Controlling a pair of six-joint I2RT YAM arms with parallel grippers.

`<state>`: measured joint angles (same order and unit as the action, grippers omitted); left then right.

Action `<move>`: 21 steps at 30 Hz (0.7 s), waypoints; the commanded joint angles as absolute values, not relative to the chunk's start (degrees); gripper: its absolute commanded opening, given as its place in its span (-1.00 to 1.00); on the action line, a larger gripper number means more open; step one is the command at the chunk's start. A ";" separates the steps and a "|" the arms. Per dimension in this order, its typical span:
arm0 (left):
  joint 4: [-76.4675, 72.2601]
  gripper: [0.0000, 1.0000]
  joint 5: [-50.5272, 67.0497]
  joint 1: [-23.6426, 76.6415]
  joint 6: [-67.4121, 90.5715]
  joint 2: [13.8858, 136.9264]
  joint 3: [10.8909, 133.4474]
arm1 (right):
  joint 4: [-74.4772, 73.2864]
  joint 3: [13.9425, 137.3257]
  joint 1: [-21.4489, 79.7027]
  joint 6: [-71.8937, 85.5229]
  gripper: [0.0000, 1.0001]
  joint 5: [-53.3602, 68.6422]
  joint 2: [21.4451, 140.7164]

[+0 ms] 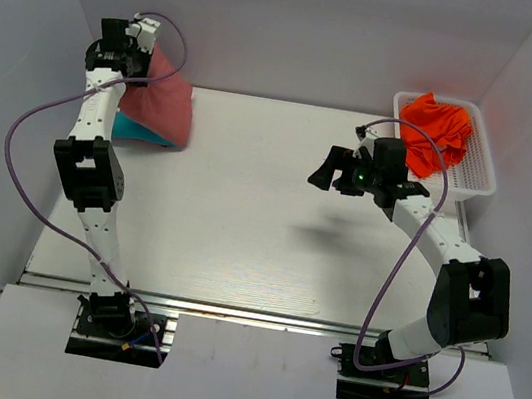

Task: Fold and stack the t-shirts
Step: Put the neatly folded tshirt into the corner of the board with the left arm

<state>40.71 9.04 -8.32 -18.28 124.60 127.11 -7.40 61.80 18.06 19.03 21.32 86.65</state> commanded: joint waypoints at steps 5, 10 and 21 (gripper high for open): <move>36.31 -1.00 8.17 -13.35 -16.44 126.65 130.61 | -8.00 66.09 18.02 18.37 0.81 20.30 87.89; 34.89 -1.00 7.47 -15.38 -16.96 127.88 129.29 | -8.52 66.71 18.02 18.54 0.81 19.95 88.42; 32.88 1.00 -5.88 -16.52 -15.30 131.76 131.48 | -8.79 68.47 18.19 19.42 0.81 21.00 90.00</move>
